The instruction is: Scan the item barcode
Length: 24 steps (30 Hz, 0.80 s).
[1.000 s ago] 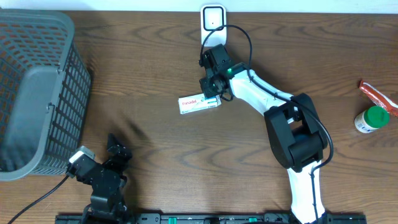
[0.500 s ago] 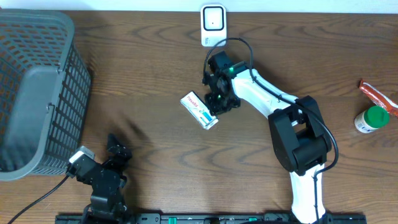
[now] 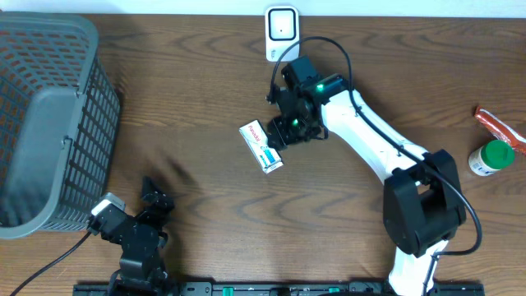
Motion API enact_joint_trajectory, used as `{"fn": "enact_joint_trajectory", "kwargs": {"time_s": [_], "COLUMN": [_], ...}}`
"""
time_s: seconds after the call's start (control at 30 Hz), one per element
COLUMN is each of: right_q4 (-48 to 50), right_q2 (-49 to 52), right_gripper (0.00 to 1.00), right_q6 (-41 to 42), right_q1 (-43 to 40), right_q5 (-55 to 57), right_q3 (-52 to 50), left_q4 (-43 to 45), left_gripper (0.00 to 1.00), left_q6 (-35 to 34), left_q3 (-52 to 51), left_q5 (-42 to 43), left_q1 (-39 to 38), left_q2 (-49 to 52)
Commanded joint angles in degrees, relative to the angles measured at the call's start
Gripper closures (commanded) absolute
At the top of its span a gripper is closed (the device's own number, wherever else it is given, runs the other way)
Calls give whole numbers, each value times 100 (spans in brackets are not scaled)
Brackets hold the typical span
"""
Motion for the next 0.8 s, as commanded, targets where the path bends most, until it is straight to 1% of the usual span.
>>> {"fn": "enact_joint_trajectory", "kwargs": {"time_s": [0.0, 0.17, 0.33, 0.47, 0.77], "right_q4": [494, 1051, 1589, 1943, 2039], "right_q2": [-11, 376, 699, 868, 1217], "right_gripper": [1, 1, 1, 1, 1], "right_q6": [-616, -949, -949, -944, -925], "right_q1": [2, 2, 125, 385, 798], "right_q5": [-142, -334, -310, 313, 1119], "right_q3": [-15, -13, -13, -13, -13], "left_q4": [-157, -157, -157, -157, -157], "left_gripper": [6, 7, 6, 6, 7], "left_q6": [15, 15, 15, 15, 15], "left_q3": [-79, -79, -79, -79, -79], "left_q5": [-28, -28, -28, -31, -28], "left_q1": [13, 15, 15, 13, 13], "left_q2": [-31, -31, -31, -31, -31]}}
